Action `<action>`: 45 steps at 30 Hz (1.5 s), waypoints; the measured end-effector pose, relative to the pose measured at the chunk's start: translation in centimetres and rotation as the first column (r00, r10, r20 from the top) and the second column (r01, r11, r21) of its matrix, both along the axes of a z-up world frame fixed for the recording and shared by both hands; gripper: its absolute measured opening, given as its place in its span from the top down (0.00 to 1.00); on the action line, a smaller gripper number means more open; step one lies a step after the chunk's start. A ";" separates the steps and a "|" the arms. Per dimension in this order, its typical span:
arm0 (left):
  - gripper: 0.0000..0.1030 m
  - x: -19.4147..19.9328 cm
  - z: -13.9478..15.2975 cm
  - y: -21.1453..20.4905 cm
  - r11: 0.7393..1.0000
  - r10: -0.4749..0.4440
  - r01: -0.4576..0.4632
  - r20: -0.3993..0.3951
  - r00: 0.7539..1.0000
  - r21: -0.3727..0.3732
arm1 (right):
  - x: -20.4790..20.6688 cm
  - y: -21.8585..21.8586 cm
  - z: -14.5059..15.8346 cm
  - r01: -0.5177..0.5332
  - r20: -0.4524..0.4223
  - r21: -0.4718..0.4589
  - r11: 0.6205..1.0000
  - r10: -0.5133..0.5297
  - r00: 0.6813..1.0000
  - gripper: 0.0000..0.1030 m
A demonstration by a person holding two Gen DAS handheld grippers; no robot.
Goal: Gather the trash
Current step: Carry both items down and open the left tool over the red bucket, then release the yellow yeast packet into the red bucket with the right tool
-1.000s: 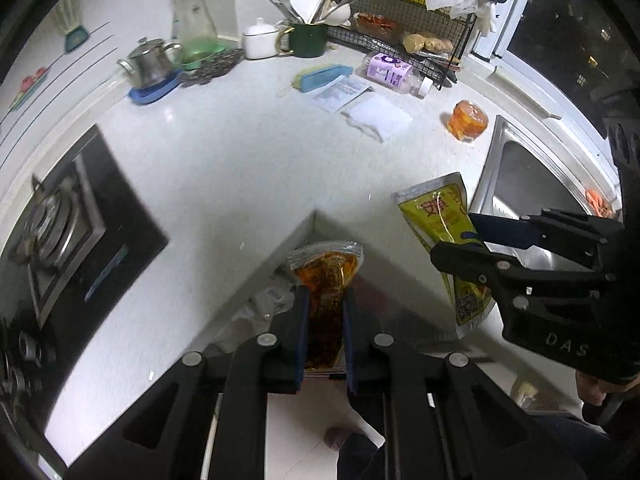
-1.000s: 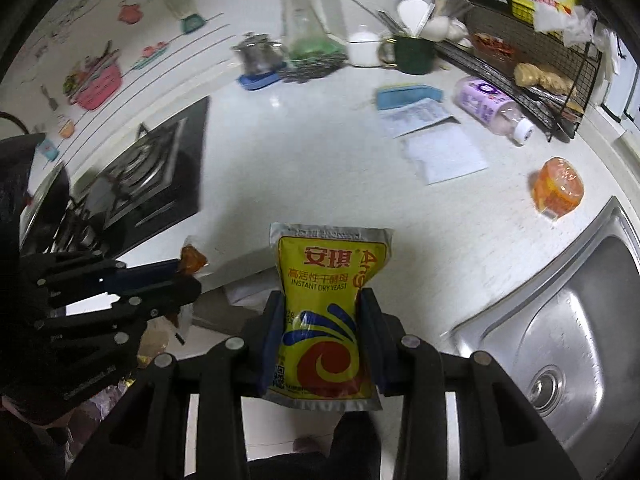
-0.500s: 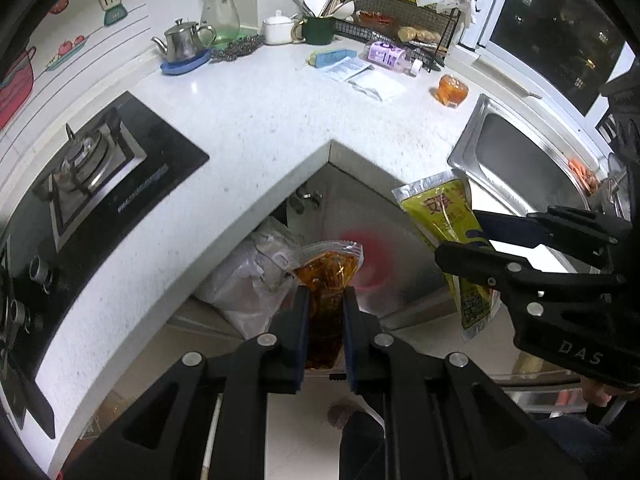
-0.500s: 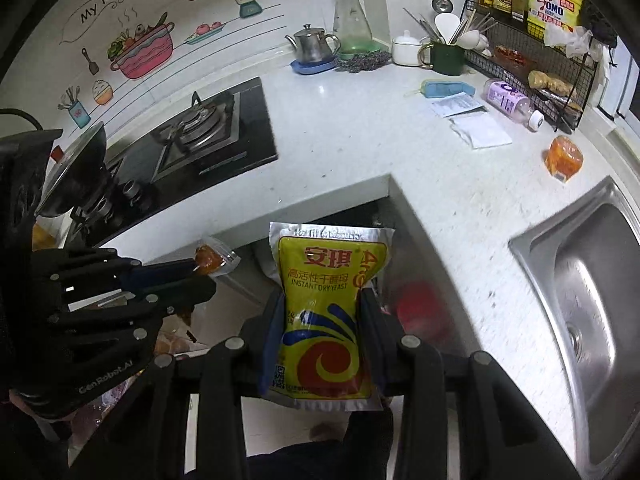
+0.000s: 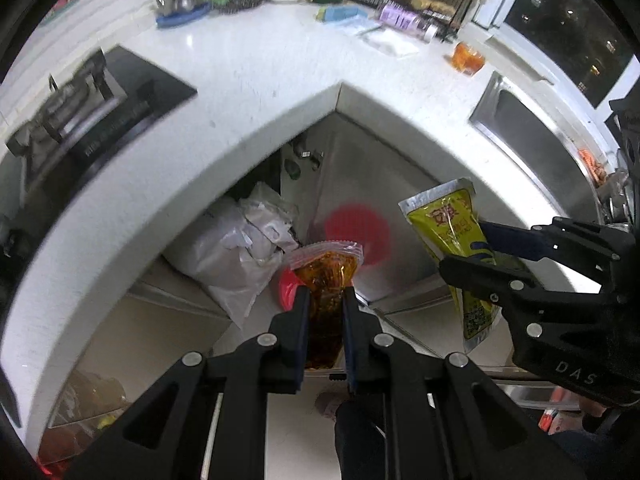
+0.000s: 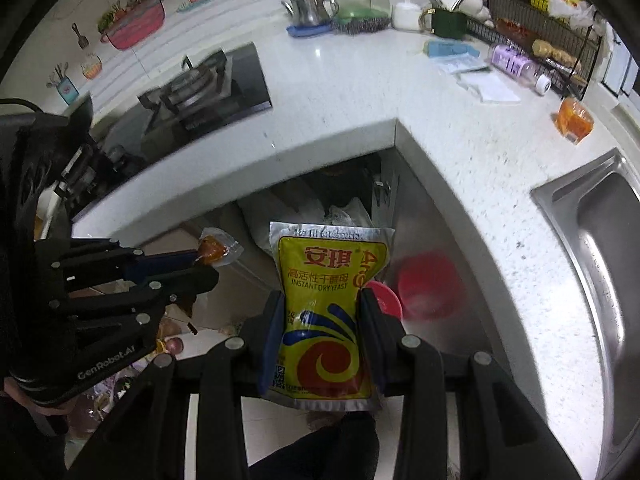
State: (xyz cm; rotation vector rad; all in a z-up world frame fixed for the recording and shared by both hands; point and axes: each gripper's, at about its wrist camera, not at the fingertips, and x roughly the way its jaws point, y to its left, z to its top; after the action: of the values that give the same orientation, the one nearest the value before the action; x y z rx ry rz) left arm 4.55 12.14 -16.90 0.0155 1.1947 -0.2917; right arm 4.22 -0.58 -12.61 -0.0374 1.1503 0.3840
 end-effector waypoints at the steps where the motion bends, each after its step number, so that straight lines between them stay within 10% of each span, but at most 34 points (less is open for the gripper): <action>1: 0.87 0.2 -1.1 0.0 1.000 0.002 -0.002 -0.008 1.000 -0.003 | 0.2 0.0 -0.8 -0.001 -0.007 -0.005 1.000 0.001 1.000 0.66; 22: 0.87 6.6 -23.2 -3.5 0.991 -0.136 0.133 -0.123 0.983 -0.026 | 2.3 -1.7 -19.6 0.118 -0.022 -0.061 0.991 -0.119 0.993 0.66; 30: 0.85 7.8 -24.7 -5.1 0.983 -0.183 0.181 -0.093 0.979 -0.031 | 3.0 -3.9 -20.0 0.170 -0.024 -0.042 0.984 -0.171 0.985 0.66; 38: 0.44 9.2 -24.6 -5.1 0.988 -0.154 0.153 -0.063 0.986 -0.032 | 3.1 -4.2 -20.3 0.172 -0.036 -0.052 0.984 -0.174 0.984 0.66; 45: 0.42 9.6 -24.5 -3.9 0.992 -0.122 0.123 -0.079 0.989 0.006 | 4.0 -3.9 -21.5 0.168 -0.081 -0.039 0.985 -0.171 0.982 0.66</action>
State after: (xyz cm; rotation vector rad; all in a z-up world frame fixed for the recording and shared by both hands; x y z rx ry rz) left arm 14.16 8.28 -41.41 0.0883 1.2760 -0.3970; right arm 8.20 -4.50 -34.07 0.0492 1.2330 0.2176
